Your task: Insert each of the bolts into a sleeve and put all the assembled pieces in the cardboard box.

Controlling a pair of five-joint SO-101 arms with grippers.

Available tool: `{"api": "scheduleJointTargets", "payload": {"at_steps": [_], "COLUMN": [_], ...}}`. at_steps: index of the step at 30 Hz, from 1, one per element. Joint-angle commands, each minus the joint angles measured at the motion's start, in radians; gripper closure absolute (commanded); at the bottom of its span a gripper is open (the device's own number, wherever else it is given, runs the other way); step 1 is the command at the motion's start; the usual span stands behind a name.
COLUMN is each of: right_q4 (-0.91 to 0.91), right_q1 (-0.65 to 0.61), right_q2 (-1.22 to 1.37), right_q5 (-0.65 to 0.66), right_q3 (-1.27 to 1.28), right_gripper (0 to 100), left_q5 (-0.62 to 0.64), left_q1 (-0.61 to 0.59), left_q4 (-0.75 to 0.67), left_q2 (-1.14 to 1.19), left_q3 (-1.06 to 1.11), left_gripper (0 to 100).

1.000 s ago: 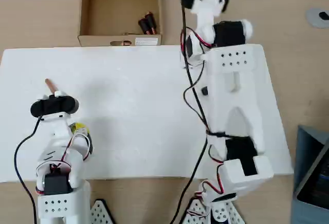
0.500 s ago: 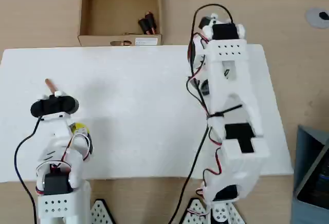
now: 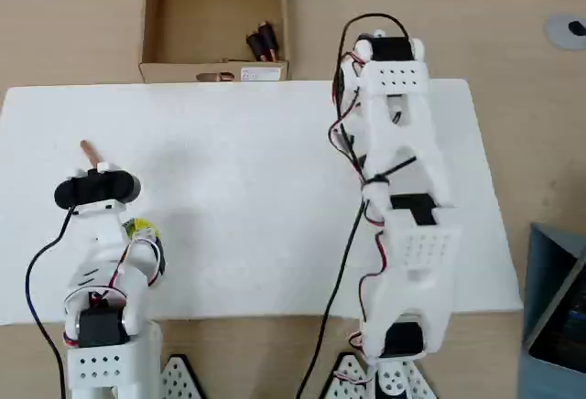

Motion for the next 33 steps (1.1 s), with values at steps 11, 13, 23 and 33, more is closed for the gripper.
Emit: {"api": "scheduleJointTargets", "payload": {"at_steps": [11, 13, 23, 33], "right_q4": [-0.006, -0.008, -0.037, -0.032], "right_q1": [0.079, 0.081, 0.102, 0.136], "right_q2": [0.163, 0.18, 0.248, 0.248], "right_q5": [-0.006, -0.008, -0.006, 0.0], "right_q3": [-0.159, -0.159, -0.16, -0.176], "right_gripper": [84.9, 84.9, 84.9, 85.0], "left_q5": [0.0, 0.0, 0.0, 0.0], "left_q1": [-0.011, -0.011, -0.011, -0.011], "left_q4": [0.003, 0.003, 0.003, 0.003], "left_q2": [-0.005, -0.005, -0.005, -0.005], "left_q3": [-0.006, -0.006, -0.006, -0.006], "left_gripper": [100, 100, 100, 100]}}
